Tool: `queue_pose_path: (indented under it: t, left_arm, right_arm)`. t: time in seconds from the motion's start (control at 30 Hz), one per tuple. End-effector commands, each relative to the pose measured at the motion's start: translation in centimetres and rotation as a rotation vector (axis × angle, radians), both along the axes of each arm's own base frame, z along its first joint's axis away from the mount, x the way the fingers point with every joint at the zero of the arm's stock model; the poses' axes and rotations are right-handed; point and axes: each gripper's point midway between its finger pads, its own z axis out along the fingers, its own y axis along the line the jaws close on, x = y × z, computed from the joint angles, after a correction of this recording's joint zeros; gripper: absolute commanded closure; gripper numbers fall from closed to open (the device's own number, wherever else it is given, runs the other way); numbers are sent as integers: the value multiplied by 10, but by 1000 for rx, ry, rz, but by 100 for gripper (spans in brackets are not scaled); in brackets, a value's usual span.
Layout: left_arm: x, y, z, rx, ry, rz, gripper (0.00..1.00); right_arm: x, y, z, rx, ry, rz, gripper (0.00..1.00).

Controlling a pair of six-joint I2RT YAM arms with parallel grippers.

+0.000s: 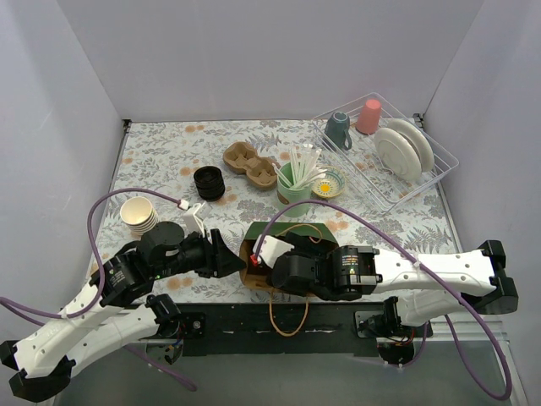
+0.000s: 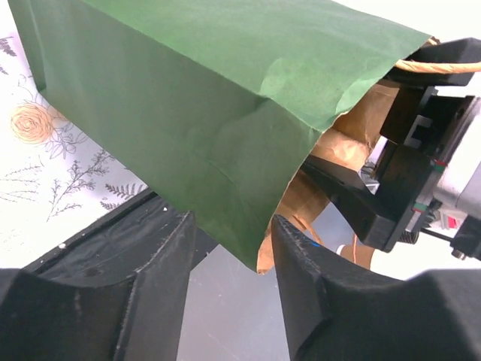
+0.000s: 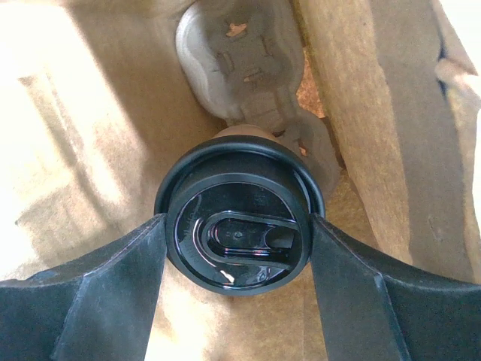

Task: Pack the takeout coffee

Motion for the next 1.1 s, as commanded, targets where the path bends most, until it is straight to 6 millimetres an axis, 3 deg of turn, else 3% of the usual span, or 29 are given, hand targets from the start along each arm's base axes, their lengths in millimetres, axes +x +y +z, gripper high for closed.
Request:
queue_pose_path:
  t: [0.0, 0.13, 0.23, 0.33, 0.47, 0.5, 0.7, 1.07]
  left_arm:
    - [-7, -2, -1, -15, 20, -35, 53]
    - [-10, -2, -3, -17, 26, -47, 53]
    - [-10, -3, -4, -4, 25, -54, 58]
    - [-9, -3, -6, 1, 18, -54, 70]
    - [-3, -1, -11, 16, -22, -45, 97]
    - [1, -2, -10, 17, -64, -52, 100]
    - [23, -11, 13, -22, -261, -47, 100]
    - [9, -15, -9, -32, -229, -124, 100]
  right_arm:
    - [4, 8, 8, 73, -27, -47, 64]
    - [5, 10, 7, 89, -26, -61, 63]
    - [6, 11, 6, 93, -32, -68, 63]
    - [8, 13, 4, 97, -40, -81, 63]
    - [8, 14, 0, 113, -36, -84, 63]
    - [7, 16, -4, 120, -30, -78, 63]
    - [0, 29, 3, 183, -32, 56, 62]
    - [14, -2, -17, 97, -134, 65, 63]
